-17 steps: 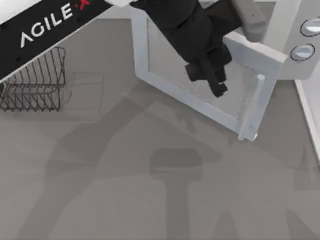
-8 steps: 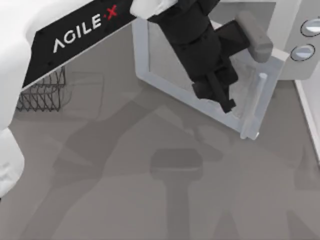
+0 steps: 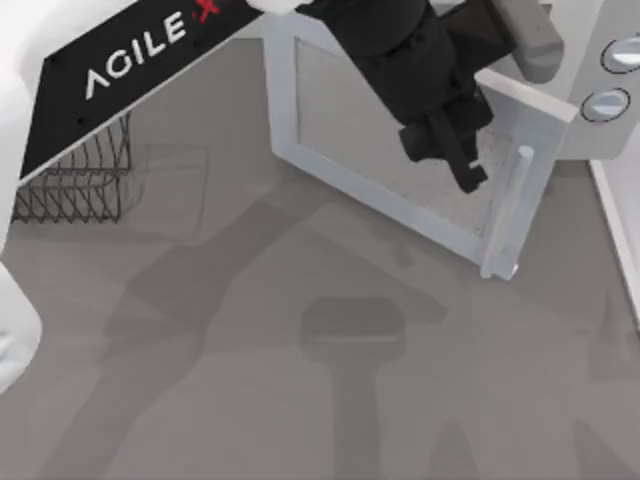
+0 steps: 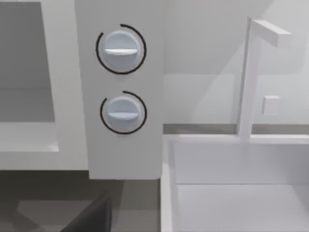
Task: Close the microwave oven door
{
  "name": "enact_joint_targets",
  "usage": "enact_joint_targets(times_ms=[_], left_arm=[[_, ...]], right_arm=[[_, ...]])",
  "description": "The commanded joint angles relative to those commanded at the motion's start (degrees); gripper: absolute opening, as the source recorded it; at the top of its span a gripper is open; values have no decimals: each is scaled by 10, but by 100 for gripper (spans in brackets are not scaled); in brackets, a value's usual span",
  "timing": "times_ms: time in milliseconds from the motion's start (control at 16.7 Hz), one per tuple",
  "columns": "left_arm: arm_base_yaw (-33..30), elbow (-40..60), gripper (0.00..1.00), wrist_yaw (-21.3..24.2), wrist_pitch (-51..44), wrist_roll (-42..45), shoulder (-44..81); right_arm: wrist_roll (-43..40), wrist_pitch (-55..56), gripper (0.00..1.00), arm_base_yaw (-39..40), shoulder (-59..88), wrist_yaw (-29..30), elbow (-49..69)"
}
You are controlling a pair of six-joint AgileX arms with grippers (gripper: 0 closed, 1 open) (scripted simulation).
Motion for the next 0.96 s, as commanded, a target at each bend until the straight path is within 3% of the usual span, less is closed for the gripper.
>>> enact_joint_targets(times_ms=[480, 960], left_arm=[[-18, -2, 0, -3, -22, -14, 26], [-19, 65, 0, -8, -18, -18, 41]], right_arm=[[0, 0, 100, 0, 0, 0, 0], [0, 0, 100, 0, 0, 0, 0]])
